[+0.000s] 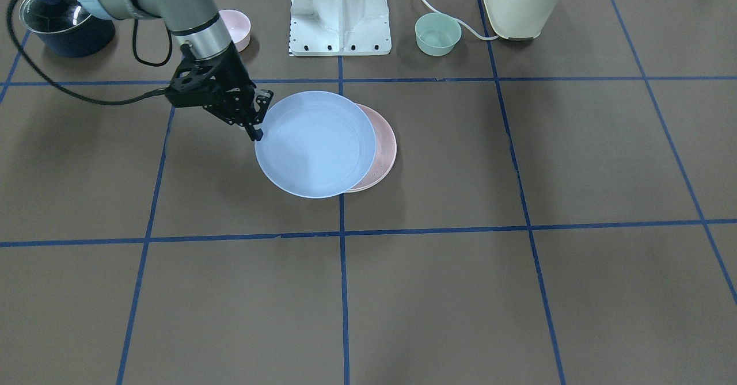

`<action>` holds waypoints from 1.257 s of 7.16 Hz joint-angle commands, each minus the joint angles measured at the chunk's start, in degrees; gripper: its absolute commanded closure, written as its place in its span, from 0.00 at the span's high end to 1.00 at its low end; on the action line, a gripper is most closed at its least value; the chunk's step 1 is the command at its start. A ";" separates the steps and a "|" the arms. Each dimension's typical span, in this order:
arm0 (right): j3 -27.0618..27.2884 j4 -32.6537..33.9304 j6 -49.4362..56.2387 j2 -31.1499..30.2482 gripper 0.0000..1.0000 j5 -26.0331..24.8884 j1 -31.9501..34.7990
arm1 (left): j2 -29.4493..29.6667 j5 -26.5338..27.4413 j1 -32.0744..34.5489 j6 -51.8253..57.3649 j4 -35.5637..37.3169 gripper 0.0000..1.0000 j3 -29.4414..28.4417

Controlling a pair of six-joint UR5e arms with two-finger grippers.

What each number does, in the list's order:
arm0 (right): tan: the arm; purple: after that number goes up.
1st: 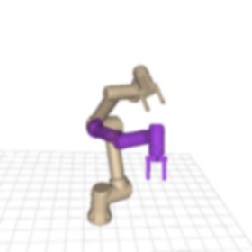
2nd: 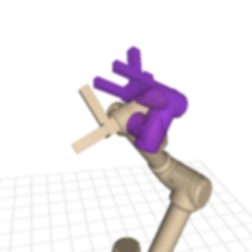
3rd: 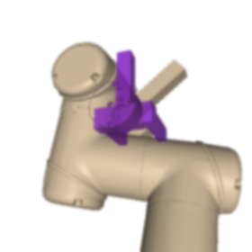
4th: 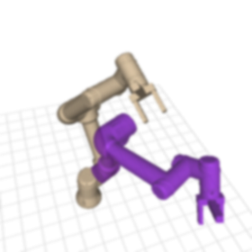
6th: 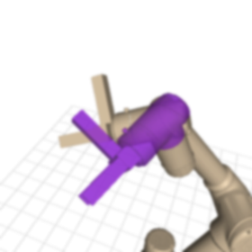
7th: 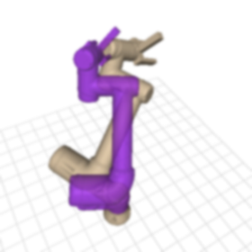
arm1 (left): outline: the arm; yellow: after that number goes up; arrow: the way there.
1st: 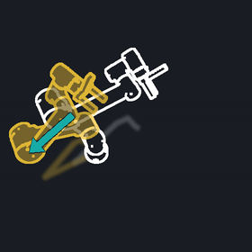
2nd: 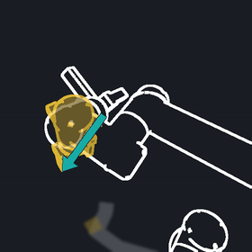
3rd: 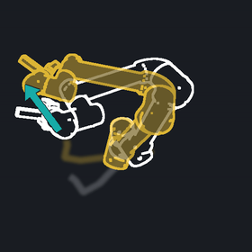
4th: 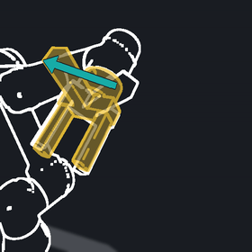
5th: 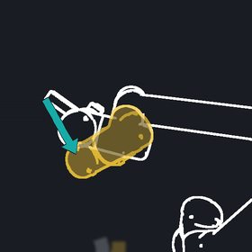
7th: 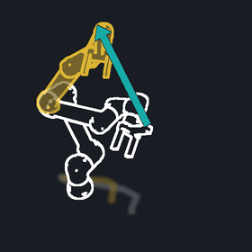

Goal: Stack three plates with pink and blue
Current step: 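Carry the light blue plate with the right gripper onto the pink plate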

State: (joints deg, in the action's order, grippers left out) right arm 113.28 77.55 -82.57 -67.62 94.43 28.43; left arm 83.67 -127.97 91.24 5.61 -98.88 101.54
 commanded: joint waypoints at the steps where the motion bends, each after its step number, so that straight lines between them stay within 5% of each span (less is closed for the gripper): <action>1: -1.13 0.76 -3.64 0.56 0.00 -8.10 -7.23 | -0.26 0.00 0.08 -0.07 0.09 1.00 0.06; 6: -6.76 0.14 -3.74 4.34 0.00 -8.91 -8.13 | -0.09 -0.18 -0.01 -0.25 0.00 1.00 0.15; 7: -6.84 0.23 -3.74 4.17 0.64 -9.00 -8.13 | -0.09 -0.18 -0.01 -0.33 0.00 1.00 0.23; 8: -6.67 0.49 -3.22 4.08 1.00 -10.13 -8.13 | 0.00 -0.26 -0.01 -0.42 -0.09 1.00 0.15; 9: -6.15 0.76 -2.69 4.25 1.00 -9.80 -7.61 | 0.00 -0.96 -0.01 -0.51 -0.26 1.00 -0.20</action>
State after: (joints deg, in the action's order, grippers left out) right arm 106.72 78.02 -85.82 -63.47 84.75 20.43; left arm 83.64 -128.36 91.23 5.20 -98.98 101.62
